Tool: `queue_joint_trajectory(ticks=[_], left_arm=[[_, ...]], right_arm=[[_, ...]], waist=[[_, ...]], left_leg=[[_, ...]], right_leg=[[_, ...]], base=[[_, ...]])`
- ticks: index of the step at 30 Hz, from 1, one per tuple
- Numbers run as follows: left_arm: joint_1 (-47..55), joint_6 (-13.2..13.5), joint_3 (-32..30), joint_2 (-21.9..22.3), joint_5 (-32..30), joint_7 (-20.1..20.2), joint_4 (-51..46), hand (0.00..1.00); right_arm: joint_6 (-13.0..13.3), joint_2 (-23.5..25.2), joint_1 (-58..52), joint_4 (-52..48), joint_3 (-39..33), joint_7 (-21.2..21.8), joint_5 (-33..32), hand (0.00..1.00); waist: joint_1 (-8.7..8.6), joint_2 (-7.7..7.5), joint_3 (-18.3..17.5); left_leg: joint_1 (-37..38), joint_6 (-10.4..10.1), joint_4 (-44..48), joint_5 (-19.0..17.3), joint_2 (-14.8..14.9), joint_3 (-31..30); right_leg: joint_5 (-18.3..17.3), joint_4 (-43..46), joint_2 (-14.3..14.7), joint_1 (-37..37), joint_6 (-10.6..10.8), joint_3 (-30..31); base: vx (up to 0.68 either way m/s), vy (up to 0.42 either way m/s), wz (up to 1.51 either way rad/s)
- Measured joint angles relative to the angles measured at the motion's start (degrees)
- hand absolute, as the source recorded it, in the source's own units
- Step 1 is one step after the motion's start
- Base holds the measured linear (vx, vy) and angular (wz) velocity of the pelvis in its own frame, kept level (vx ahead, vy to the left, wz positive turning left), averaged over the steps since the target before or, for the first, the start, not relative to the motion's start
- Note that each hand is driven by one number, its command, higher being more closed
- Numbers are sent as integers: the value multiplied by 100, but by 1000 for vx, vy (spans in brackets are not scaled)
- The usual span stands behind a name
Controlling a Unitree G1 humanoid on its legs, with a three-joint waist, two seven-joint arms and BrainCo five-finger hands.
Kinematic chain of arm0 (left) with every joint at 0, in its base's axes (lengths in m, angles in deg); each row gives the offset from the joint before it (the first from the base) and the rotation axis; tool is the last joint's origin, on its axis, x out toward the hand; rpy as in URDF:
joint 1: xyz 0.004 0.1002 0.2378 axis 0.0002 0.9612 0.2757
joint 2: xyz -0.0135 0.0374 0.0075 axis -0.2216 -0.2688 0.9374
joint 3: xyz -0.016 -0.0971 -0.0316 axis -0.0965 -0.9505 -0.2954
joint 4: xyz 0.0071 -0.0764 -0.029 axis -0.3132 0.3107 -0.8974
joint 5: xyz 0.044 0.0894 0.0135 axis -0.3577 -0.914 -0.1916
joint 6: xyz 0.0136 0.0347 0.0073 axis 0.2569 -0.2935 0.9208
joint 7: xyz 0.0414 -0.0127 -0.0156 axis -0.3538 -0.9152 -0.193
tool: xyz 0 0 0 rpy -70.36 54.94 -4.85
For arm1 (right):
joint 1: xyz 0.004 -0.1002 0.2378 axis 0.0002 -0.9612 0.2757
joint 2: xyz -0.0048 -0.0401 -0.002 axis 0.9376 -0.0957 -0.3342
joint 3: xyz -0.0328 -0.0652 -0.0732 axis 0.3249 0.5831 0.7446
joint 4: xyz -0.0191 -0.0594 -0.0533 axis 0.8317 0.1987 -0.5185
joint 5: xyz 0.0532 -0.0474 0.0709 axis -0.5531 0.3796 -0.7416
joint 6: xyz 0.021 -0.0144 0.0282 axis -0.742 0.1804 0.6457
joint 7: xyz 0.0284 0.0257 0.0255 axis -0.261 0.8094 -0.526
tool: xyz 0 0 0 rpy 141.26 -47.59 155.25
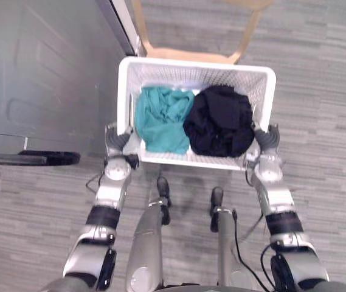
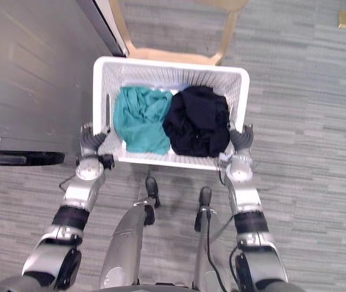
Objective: Pick up the laundry basket with both hands and put the clothes into the washing machine.
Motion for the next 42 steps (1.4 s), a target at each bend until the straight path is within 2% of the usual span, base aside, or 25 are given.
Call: queue_joint_trajectory(ticks=[6, 8, 10, 13, 16, 17, 24, 30, 34, 38, 39, 42], left_arm=[[-392, 110, -427, -35, 81, -4, 234, 0], [-495, 108, -509, -82, 71, -11, 456, 0], [-446, 100, -581, -62, 32, -35, 490, 0], [-297, 65, -641, -62, 25, -130, 461, 0], [-8, 72, -672, -60, 33, -136, 122, 0], [201, 102, -669, -61, 39, -130, -143, 0], [1348, 295, -731, 94, 79, -111, -1178, 0], [2904, 336, -851, 727, 83, 244, -1721, 0], [3829, 339, -916, 954, 75, 613, -1458, 0], [4303, 281, -894, 1033, -53, 1001, -340, 0], [4297, 248, -899, 1035, -222, 1113, 215, 0], [4284, 222, -903, 1055, -583, 1293, 992, 0]], right_arm=[[24, -14, 330, 111, 69, 21, -364, 0], [172, 41, 365, 110, 153, 45, -416, 0], [213, 89, 332, 119, 196, 44, -423, 0], [231, 84, 114, 74, 191, 50, -423, 0], [374, 86, -343, -433, 99, 54, -424, 0], [464, 94, -632, -826, 55, 60, -424, 0], [689, 104, -1701, -1918, -492, 54, -339, 0], [718, 169, -3128, -2444, -651, 349, -64, 0], [691, 312, -3848, -2193, -836, 676, 40, 0], [675, 540, -4170, -1006, -880, 947, 117, 0], [632, 598, -4158, -346, -884, 1022, 158, 0], [552, 631, -4140, 754, -874, 1194, 294, 0]], waist=[[11, 0, 6], [11, -1, 6], [9, -1, 6], [14, -1, 6], [0, -1, 6], [9, -1, 6], [16, -3, 7], [18, -29, -25], [33, -49, -321], [45, -75, -883], [47, -75, -1066], [42, -43, -1180]], left_leg=[[-46, -158, -85, 124, 67, -67], [36, -182, -272, 249, 79, -66], [143, -198, -386, 273, 82, -64], [272, -214, -413, 283, 104, -72], [350, -214, -559, 283, 88, -68], [372, -214, -594, 283, 92, -68], [668, -214, -603, 273, 85, -71], [1407, -177, -734, 137, 49, -78], [1780, -171, -906, 152, 43, -53], [2253, -181, -1072, 173, -42, -72], [2381, -182, -1147, 174, -57, -97], [2677, -194, -1247, 167, -122, -217]], right_leg=[[66, -35, 76, -10, -99, -92], [146, -109, 109, 18, -163, -104], [147, -145, 124, 89, -164, -107], [147, -212, 154, 239, -164, -107], [146, -231, 157, 258, -164, -105], [145, -233, 167, 264, -165, -106], [85, -236, 163, 586, -170, -131], [-201, -249, 101, 1359, -189, -286], [-227, -399, 89, 1756, -141, -418], [-323, -532, 16, 2268, -85, -558], [-326, -630, 14, 2427, -81, -614], [-373, -737, -28, 2806, -43, -750]], base=[[41, -43, 5], [13, -46, 1], [10, -47, -1], [1, -26, -1], [-12, -6, 0], [0, 0, 0], [-29, -24, 3], [4, -32, 13], [82, -36, 14], [131, -19, 11], [121, -8, 14], [74, -3, 20]])
